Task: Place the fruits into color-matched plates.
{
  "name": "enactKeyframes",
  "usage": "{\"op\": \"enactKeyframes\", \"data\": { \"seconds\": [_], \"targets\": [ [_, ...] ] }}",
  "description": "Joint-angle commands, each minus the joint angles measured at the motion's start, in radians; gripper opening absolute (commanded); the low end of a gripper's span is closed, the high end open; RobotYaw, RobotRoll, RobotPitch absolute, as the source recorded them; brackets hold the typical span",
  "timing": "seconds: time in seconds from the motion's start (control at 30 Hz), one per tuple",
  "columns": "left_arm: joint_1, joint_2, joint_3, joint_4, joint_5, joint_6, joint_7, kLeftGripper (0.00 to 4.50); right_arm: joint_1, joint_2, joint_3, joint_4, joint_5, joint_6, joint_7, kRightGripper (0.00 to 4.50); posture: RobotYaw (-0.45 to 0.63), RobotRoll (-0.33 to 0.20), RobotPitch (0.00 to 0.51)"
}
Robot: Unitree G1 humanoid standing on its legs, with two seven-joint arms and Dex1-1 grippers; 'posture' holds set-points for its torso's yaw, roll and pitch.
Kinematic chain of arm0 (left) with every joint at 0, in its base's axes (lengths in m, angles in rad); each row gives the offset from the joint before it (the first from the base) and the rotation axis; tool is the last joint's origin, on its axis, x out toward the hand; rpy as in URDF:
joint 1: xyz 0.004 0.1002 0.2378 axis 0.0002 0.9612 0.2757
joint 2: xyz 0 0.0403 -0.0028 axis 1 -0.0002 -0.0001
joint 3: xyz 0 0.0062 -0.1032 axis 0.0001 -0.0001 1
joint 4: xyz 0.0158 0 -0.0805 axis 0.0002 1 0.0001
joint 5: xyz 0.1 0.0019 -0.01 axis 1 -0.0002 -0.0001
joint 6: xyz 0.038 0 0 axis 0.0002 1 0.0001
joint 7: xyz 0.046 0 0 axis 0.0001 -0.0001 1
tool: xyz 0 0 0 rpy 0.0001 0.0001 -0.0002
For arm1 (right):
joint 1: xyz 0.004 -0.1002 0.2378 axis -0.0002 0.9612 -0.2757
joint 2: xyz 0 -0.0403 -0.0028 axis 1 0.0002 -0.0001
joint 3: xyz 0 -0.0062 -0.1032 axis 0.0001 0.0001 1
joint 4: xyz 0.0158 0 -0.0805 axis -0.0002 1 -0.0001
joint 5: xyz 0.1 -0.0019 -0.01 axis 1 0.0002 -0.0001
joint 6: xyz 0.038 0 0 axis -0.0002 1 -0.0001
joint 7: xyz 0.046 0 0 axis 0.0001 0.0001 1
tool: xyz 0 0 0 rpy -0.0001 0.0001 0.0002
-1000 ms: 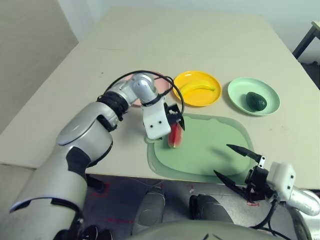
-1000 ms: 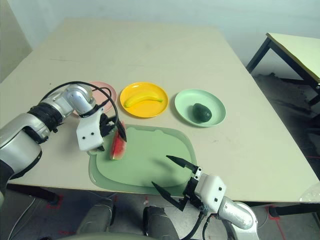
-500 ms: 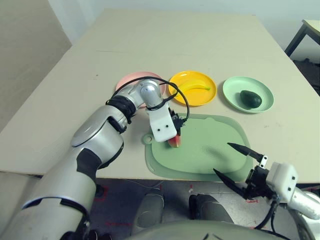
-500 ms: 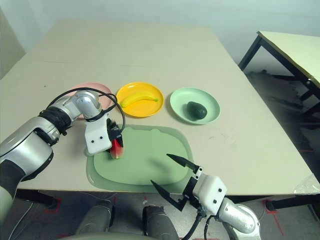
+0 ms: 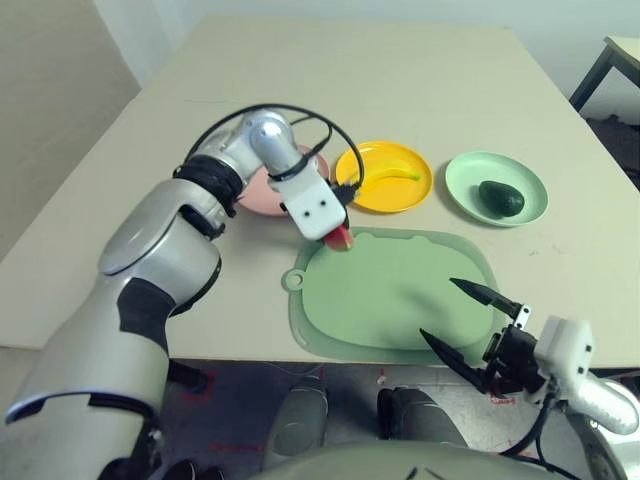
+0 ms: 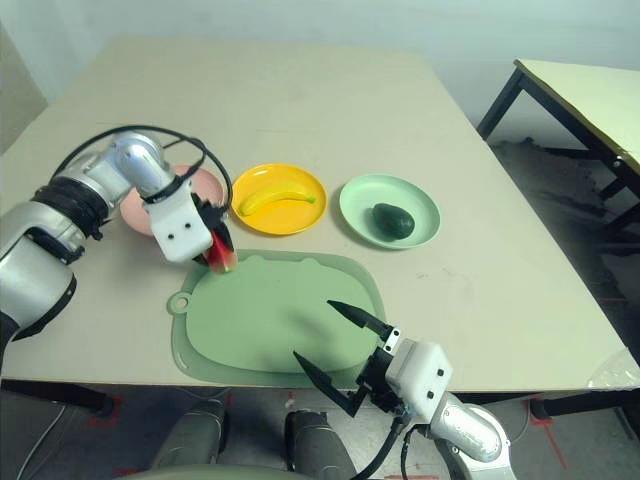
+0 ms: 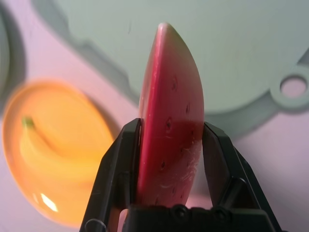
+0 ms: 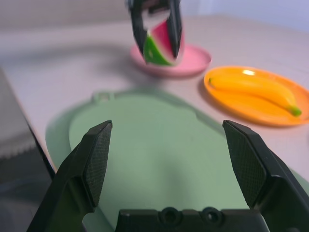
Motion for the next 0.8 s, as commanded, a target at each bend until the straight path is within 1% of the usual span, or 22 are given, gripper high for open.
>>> {"op": "enactKeyframes", "data": {
  "seconds": [0.03,0.1,0.2,0.3,0.4,0.6,0.8],
  "targets": [
    [-0.026,0.057,0.047,0.089,0.148,0.019,0.121,2.06,0.024,0.036,0.05,-0.09,0.024,0.072,-0.079,4.5,0.1,0.0,0.092],
    [-0.022,0.076,0.061,0.12,0.225,0.045,0.243,2.06,0.023,0.046,0.07,-0.129,0.01,0.104,-0.114,4.5,0.1,0.0,0.092],
    [-0.012,0.105,0.037,0.156,0.375,0.095,0.445,2.06,0.018,0.046,0.085,-0.152,0.002,0.133,-0.141,4.5,0.09,0.0,0.095],
    [0.002,0.105,0.024,0.184,0.491,0.168,0.624,2.06,0.017,0.035,0.09,-0.156,0.006,0.143,-0.144,4.5,0.09,0.0,0.097],
    [0.022,0.09,0.023,0.202,0.569,0.218,0.75,2.06,0.025,0.019,0.096,-0.148,-0.003,0.13,-0.127,4.5,0.09,0.0,0.099],
    [0.054,0.038,0.053,0.219,0.636,0.257,0.83,2.06,0.043,0.012,0.096,-0.157,-0.013,0.123,-0.136,4.5,0.07,0.0,0.108],
    [0.071,0.006,0.083,0.225,0.658,0.282,0.844,2.06,0.061,0.01,0.094,-0.165,-0.019,0.116,-0.138,4.5,0.06,0.0,0.117]
  ]
}}
